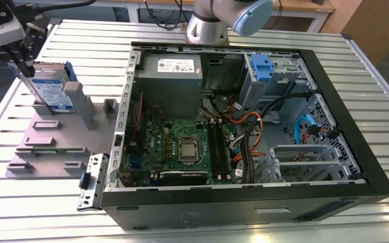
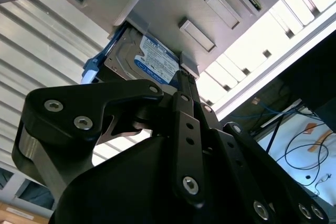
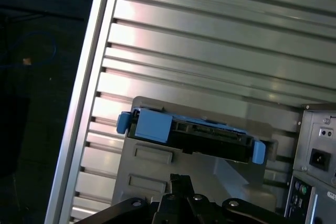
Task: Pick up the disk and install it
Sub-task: 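Pick up the disk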
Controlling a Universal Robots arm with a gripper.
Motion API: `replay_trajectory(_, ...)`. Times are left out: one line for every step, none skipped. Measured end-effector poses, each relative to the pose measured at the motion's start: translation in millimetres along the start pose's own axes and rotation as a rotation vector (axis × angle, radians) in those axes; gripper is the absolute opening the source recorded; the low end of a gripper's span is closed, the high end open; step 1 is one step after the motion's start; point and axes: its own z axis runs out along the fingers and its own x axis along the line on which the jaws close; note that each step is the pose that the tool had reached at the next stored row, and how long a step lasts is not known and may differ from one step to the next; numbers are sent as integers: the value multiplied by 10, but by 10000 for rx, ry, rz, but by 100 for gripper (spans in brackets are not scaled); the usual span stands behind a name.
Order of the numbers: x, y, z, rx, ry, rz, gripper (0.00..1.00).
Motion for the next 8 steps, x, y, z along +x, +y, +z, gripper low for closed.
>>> replay_trajectory(0, 0, 0, 0, 2, -28, 11)
replay_trajectory(0, 0, 0, 0, 3, -56, 11)
replay_trajectory(0, 0, 0, 1, 3, -82, 11)
replay_trajectory(0, 0, 0, 1, 4, -110, 11)
replay_trajectory(0, 0, 0, 1, 6, -137, 11)
replay_trajectory(0, 0, 0, 1, 6, -163, 11)
replay_trajectory(0, 0, 0, 2, 8, -192, 11)
replay_trajectory(0, 0, 0, 2, 8, -218, 11)
